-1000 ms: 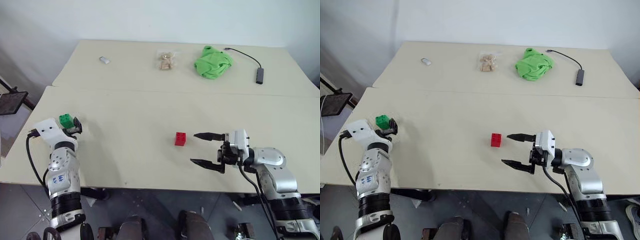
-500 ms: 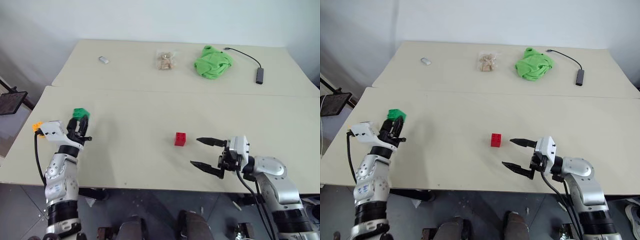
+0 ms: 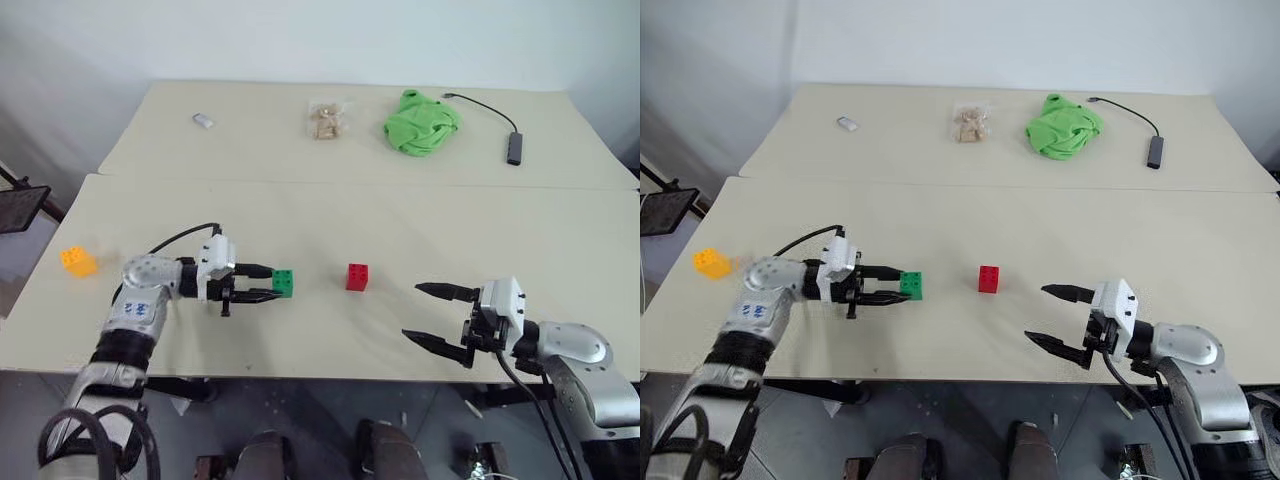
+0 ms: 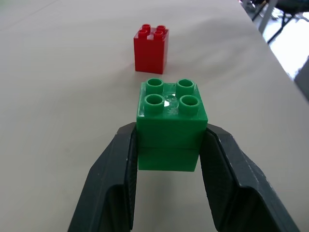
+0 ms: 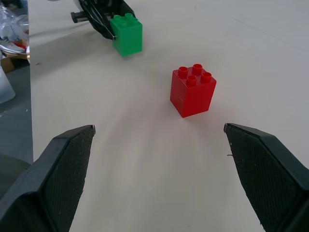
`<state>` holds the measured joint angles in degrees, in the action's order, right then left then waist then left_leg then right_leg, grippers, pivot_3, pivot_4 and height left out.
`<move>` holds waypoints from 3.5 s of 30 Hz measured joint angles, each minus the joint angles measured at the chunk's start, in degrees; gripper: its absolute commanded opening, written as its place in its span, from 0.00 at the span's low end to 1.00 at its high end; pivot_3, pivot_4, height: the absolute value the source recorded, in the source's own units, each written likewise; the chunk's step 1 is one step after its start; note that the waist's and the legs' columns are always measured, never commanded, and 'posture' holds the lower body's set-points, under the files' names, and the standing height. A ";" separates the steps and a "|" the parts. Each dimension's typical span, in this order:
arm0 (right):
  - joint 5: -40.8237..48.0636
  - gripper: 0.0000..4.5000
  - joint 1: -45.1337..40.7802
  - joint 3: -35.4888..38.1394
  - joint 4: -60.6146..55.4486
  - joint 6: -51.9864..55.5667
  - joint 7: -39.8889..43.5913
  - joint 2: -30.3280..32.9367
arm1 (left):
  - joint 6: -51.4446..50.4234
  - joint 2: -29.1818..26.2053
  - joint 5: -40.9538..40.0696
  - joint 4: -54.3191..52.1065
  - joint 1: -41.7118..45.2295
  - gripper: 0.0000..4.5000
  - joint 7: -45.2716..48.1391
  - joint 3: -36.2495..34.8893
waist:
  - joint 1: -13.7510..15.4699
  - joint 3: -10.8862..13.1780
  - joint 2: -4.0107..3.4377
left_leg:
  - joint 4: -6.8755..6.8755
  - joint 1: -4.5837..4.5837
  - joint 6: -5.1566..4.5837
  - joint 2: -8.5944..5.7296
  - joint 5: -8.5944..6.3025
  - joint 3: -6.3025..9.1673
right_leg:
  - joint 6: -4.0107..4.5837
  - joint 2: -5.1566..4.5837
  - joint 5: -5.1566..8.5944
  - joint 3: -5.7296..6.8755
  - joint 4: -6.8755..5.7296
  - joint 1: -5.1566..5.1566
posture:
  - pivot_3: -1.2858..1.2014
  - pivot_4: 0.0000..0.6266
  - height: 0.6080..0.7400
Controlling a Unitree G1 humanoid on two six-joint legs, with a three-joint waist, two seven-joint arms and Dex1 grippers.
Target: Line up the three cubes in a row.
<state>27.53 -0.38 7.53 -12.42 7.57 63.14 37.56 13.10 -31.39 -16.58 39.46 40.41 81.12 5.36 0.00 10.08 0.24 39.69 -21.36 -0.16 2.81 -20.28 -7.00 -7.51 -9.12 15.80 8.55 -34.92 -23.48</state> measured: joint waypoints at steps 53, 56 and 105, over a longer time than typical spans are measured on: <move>3.13 1.00 -18.88 -11.38 6.53 -0.40 5.45 -10.11 | -12.72 29.56 -8.49 -54.41 -58.02 0.97 -77.38 -51.02 | 0.90 0.13 0.29 | 0.37 0.14 -0.25 -0.07 -0.32 0.93 | -0.09 -0.26 -0.05 0.16 0.06 0.45 | 0.52 0.24 1.00; 2.66 1.00 -18.91 -11.37 7.19 -1.31 5.42 -10.10 | -14.14 28.60 -8.54 -53.98 -56.17 0.97 -78.58 -49.24 | 1.18 0.12 0.31 | 0.39 0.13 -0.26 -0.08 -0.32 0.92 | -0.08 -0.26 -0.05 0.17 0.08 0.45 | 0.52 0.24 1.00; -2.35 1.00 -6.30 -4.38 2.48 -3.79 -2.55 -2.68 | 3.99 -9.62 5.67 14.50 6.10 0.33 4.54 -2.75 | -0.91 0.09 0.29 | -0.02 0.03 -0.03 0.00 -0.25 -0.05 | -0.04 -0.10 -0.02 0.37 -0.03 -0.07 | 0.52 0.24 1.00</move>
<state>25.18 -6.69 3.15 -9.94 3.79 60.60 34.88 17.09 -41.01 -10.91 53.96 46.51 85.65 2.61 -0.91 10.17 0.53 39.67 -21.33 -0.19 2.80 -20.53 -7.05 -7.55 -9.22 15.78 8.91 -34.95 -23.55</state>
